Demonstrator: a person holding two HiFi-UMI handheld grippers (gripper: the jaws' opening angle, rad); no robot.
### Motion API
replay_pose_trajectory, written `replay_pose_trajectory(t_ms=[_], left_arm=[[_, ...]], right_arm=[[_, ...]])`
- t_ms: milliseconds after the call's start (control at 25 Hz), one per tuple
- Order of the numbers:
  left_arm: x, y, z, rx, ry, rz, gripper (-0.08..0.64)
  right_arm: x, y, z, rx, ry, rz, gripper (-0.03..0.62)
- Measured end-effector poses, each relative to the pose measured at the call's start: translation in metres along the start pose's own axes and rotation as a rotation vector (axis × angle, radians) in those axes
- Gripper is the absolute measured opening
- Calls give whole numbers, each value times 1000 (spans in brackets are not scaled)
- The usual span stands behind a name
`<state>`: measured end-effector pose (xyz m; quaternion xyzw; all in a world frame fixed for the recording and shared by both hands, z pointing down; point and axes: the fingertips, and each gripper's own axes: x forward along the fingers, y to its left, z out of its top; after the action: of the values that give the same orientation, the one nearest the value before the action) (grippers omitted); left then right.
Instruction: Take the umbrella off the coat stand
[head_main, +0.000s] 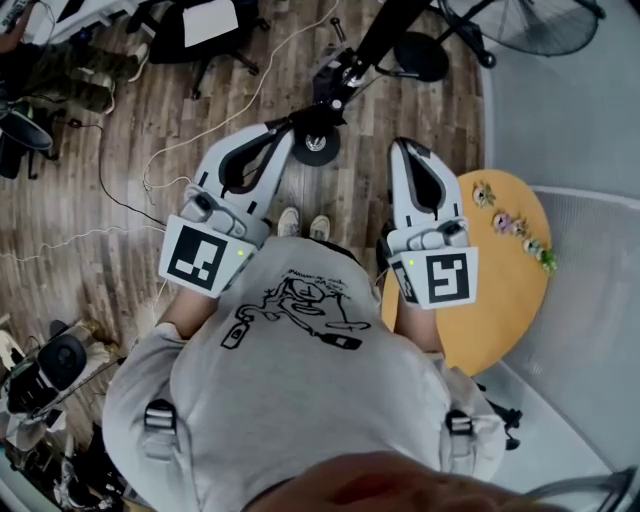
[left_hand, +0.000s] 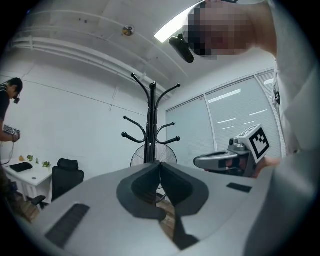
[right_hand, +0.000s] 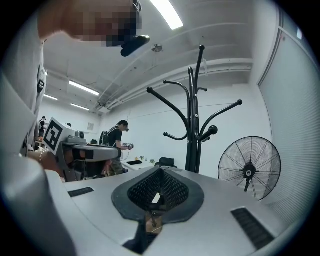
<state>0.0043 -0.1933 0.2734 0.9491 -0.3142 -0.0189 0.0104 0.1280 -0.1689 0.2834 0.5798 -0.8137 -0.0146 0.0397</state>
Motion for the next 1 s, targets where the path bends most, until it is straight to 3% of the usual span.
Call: replay_pose_trajectory(t_ms=[600,1000], left_arm=[[23,-14,3,21,8,24,9],[22,-21,2,34,13,23,9]], right_arm=[[1,-28,-9,7,-11,27,25],[11,-35,-54,19,43,46,69]])
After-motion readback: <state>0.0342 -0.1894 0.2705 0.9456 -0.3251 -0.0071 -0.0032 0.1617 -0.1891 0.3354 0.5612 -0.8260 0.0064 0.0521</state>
